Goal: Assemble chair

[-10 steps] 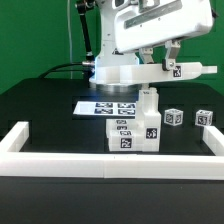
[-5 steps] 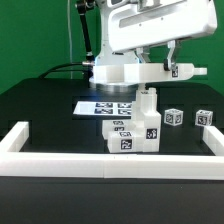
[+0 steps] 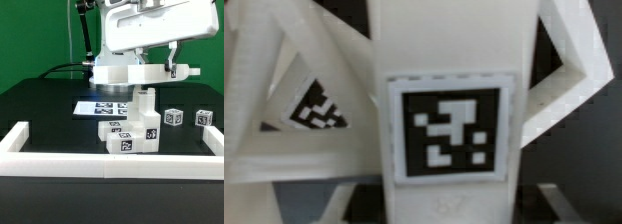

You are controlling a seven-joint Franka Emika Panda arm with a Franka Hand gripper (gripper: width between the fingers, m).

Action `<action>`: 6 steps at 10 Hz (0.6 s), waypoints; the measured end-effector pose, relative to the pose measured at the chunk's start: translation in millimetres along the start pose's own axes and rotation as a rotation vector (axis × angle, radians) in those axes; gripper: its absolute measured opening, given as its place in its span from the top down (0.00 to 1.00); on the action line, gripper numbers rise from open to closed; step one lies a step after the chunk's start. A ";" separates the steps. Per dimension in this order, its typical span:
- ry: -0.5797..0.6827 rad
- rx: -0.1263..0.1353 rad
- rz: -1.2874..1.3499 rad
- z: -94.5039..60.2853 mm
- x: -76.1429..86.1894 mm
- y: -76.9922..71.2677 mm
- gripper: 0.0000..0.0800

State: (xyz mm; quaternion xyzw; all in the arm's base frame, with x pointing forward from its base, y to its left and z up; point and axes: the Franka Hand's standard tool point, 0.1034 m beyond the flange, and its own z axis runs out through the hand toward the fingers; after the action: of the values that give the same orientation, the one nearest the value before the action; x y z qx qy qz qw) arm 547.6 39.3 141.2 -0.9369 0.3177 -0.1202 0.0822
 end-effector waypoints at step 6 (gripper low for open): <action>-0.010 0.003 0.196 -3.6 4.1 2.4 0.63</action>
Offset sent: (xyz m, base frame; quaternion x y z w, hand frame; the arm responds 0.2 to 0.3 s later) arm 0.0023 -0.0091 0.0075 0.0015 -0.0088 0.0488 0.9988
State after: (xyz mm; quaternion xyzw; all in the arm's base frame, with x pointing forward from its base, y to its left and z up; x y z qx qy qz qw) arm 548.3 34.6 144.8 -0.9018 0.4074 -0.1074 0.0963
